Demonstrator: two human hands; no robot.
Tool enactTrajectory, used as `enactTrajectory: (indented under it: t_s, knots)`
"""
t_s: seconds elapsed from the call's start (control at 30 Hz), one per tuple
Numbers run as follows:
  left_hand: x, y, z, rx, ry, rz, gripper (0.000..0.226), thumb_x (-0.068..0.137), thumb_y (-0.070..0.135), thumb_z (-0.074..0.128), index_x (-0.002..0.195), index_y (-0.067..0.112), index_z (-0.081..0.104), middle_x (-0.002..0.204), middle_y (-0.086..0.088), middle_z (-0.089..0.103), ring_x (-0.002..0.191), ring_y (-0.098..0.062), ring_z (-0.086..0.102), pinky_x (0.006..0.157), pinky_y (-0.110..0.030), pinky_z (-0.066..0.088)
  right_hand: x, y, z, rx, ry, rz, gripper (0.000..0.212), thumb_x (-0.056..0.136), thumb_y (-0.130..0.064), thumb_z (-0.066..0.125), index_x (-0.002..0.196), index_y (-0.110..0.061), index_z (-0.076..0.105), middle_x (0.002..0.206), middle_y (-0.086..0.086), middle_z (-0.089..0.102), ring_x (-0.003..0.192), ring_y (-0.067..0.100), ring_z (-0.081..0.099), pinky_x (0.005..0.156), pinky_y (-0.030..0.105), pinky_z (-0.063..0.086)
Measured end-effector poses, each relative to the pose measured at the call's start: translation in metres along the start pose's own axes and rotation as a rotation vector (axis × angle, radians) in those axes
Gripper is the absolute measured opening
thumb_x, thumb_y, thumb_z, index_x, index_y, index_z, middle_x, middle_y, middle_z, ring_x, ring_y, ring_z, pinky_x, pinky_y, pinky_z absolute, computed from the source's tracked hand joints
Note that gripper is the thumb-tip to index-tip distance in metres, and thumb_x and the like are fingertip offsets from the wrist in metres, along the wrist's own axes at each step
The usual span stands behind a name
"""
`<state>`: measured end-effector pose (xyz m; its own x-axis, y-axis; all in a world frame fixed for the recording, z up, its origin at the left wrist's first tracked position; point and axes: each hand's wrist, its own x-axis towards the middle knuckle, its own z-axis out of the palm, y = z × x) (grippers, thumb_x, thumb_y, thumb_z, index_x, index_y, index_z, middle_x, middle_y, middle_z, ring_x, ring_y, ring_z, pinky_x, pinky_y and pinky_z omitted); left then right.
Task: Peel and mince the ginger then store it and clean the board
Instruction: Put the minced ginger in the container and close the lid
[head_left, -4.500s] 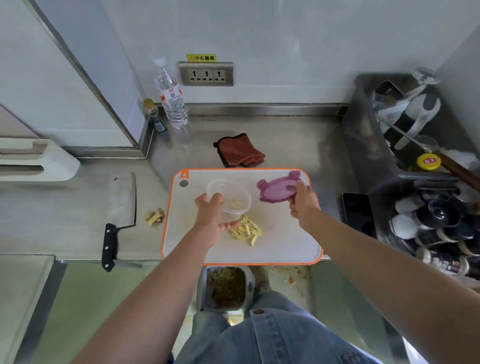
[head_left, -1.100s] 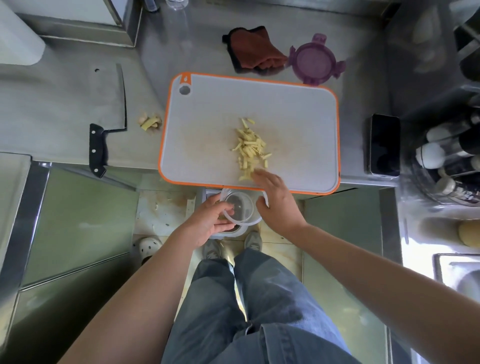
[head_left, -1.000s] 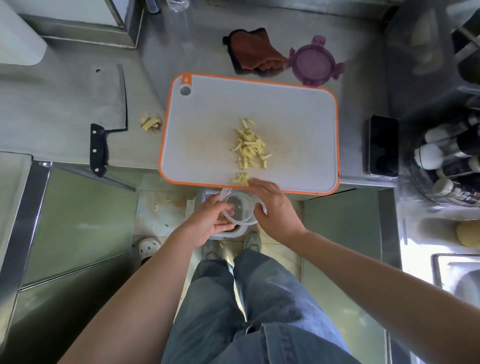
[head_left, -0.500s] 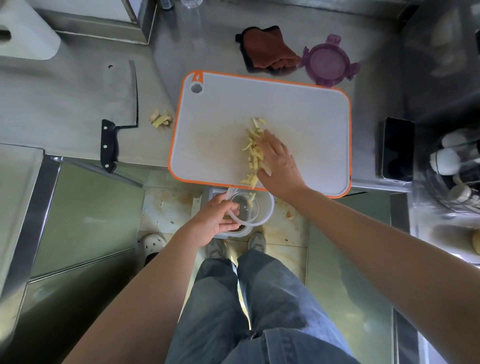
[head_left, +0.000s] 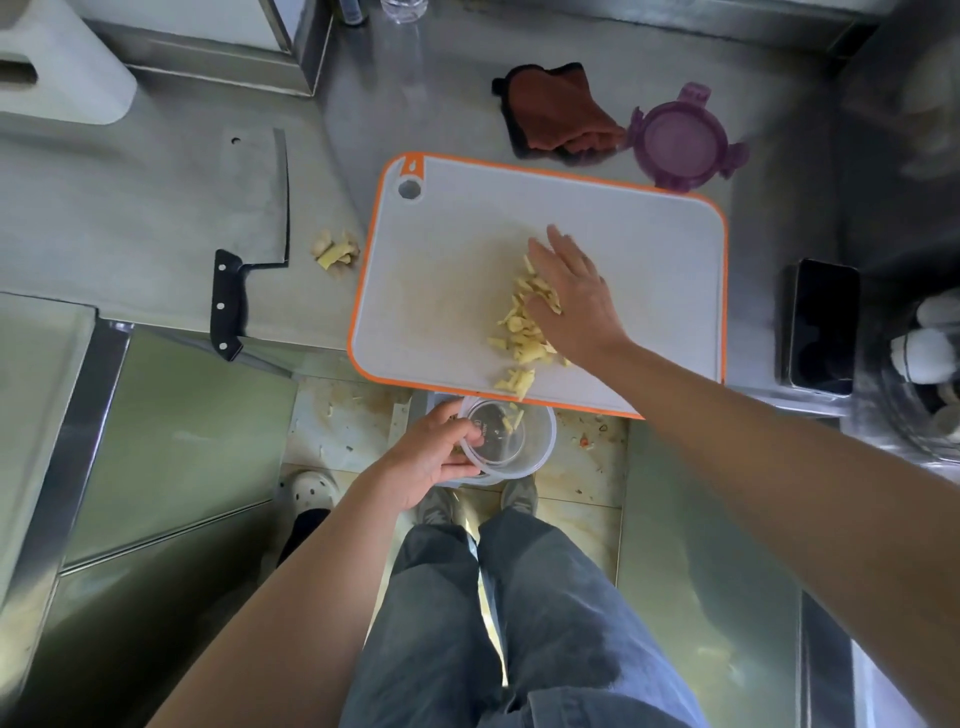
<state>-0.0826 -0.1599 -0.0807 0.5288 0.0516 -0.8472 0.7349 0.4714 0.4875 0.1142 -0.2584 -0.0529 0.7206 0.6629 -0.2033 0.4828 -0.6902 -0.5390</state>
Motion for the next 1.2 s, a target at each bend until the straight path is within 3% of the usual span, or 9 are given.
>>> enactTrajectory:
  t_s: [0.1,0.33,0.47,0.6,0.7,0.8,0.97,1.07,1.2]
  knots:
    - [-0.001,0.002,0.000,-0.009,-0.008,0.007,0.040,0.090,0.004,0.051,0.116,0.034,0.054,0.116,-0.011,0.058,0.109,-0.023,0.061,0.071,-0.028,0.058,0.004,0.000,0.005,-0.045,-0.057,-0.034,0.055,0.094,-0.023,0.050,0.146,-0.016,0.033,0.157,0.003,0.022,0.146,0.019,0.014,0.118,0.034,0.009]
    - [-0.001,0.003,0.001,-0.013,-0.011,0.004,0.050,0.089,0.004,0.051,0.131,0.029,0.050,0.125,-0.016,0.057,0.109,-0.021,0.062,0.072,-0.029,0.058,-0.038,0.003,0.011,0.062,-0.026,-0.341,0.035,0.085,-0.013,0.051,0.117,-0.010,0.065,0.116,0.006,0.065,0.110,0.024,0.055,0.096,0.026,0.041]
    - [-0.003,0.004,0.002,-0.006,0.000,-0.007,0.049,0.088,0.004,0.052,0.130,0.030,0.050,0.119,-0.019,0.061,0.105,-0.027,0.064,0.072,-0.029,0.058,-0.049,0.009,0.009,0.033,-0.025,-0.467,0.032,0.084,-0.011,0.052,0.112,-0.011,0.068,0.111,0.004,0.066,0.105,0.024,0.057,0.095,0.039,0.044]
    - [-0.005,0.002,0.002,-0.015,0.003,-0.007,0.051,0.088,0.006,0.053,0.133,0.029,0.047,0.119,-0.017,0.061,0.106,-0.029,0.064,0.086,-0.037,0.056,-0.056,0.022,0.005,0.013,0.112,-0.214,0.048,0.087,-0.024,0.044,0.133,-0.014,0.052,0.146,0.007,0.042,0.137,0.026,0.034,0.111,0.040,0.026]
    - [-0.005,0.000,0.003,-0.034,0.010,-0.008,0.047,0.090,0.006,0.052,0.131,0.028,0.046,0.112,-0.017,0.062,0.101,-0.027,0.064,0.094,-0.043,0.053,-0.066,0.024,0.012,-0.040,0.056,-0.001,0.058,0.092,-0.036,0.035,0.144,-0.011,0.035,0.155,0.008,0.026,0.146,0.024,0.015,0.118,0.042,0.015]
    - [-0.003,-0.001,0.006,-0.056,0.031,-0.015,0.042,0.089,0.006,0.052,0.128,0.023,0.050,0.110,-0.016,0.062,0.098,-0.025,0.063,0.095,-0.045,0.052,-0.085,0.014,0.026,-0.027,-0.002,-0.025,0.064,0.094,-0.043,0.028,0.148,-0.008,0.027,0.157,0.007,0.022,0.147,0.021,0.009,0.120,0.039,0.010]
    - [-0.003,-0.002,0.007,-0.068,0.043,-0.027,0.025,0.089,0.007,0.053,0.105,0.025,0.058,0.123,-0.019,0.059,0.101,-0.028,0.064,0.091,-0.042,0.054,-0.116,-0.009,0.038,0.089,0.000,-0.055,0.057,0.098,-0.028,0.043,0.148,-0.007,0.026,0.154,0.006,0.027,0.145,0.019,0.015,0.118,0.030,0.015]
    - [-0.001,-0.003,0.006,-0.046,0.036,-0.015,0.030,0.089,0.008,0.054,0.114,0.024,0.058,0.127,-0.015,0.057,0.104,-0.028,0.064,0.090,-0.041,0.055,-0.131,-0.018,0.039,0.142,-0.009,-0.072,0.057,0.094,-0.017,0.049,0.147,-0.011,0.029,0.151,0.004,0.032,0.139,0.017,0.029,0.110,0.019,0.022]
    - [-0.001,-0.003,0.005,-0.060,0.026,-0.022,0.029,0.091,0.009,0.053,0.115,0.025,0.056,0.123,-0.013,0.060,0.099,-0.027,0.067,0.087,-0.040,0.057,-0.128,-0.020,0.032,0.204,0.135,-0.117,0.044,0.086,-0.007,0.047,0.130,-0.011,0.051,0.125,0.004,0.051,0.106,0.018,0.057,0.086,0.032,0.051]
